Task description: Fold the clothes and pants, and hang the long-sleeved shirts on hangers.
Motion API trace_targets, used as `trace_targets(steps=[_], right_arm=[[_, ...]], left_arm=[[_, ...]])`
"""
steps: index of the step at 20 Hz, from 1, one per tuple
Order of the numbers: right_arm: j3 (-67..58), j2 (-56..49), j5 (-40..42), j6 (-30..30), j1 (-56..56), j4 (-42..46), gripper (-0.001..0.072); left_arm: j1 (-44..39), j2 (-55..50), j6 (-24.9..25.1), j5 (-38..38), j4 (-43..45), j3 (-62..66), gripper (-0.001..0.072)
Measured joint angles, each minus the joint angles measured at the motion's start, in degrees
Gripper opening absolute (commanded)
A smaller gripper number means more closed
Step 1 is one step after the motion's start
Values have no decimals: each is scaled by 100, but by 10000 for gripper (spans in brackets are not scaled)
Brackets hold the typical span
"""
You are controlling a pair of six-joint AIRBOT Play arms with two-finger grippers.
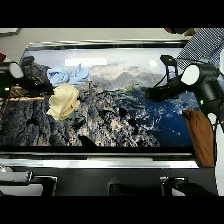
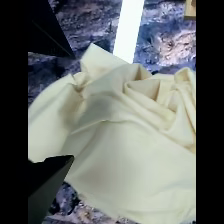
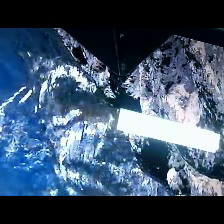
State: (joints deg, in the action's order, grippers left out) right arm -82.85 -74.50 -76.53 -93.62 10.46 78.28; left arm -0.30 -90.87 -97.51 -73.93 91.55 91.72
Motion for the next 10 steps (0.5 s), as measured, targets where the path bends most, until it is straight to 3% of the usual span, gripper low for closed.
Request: trace_targets(steps=[1, 3, 10], right_arm=[[0, 0, 0, -72, 0, 0, 32], [0, 0, -2, -173, 0, -2, 32], [0, 2, -363, -542, 2, 341, 32]], left_arm=[[-2, -199, -2, 107, -2, 0, 629], [-7, -518, -20, 247, -83, 2, 26], [-269, -599, -17, 20, -1703, 306, 14]])
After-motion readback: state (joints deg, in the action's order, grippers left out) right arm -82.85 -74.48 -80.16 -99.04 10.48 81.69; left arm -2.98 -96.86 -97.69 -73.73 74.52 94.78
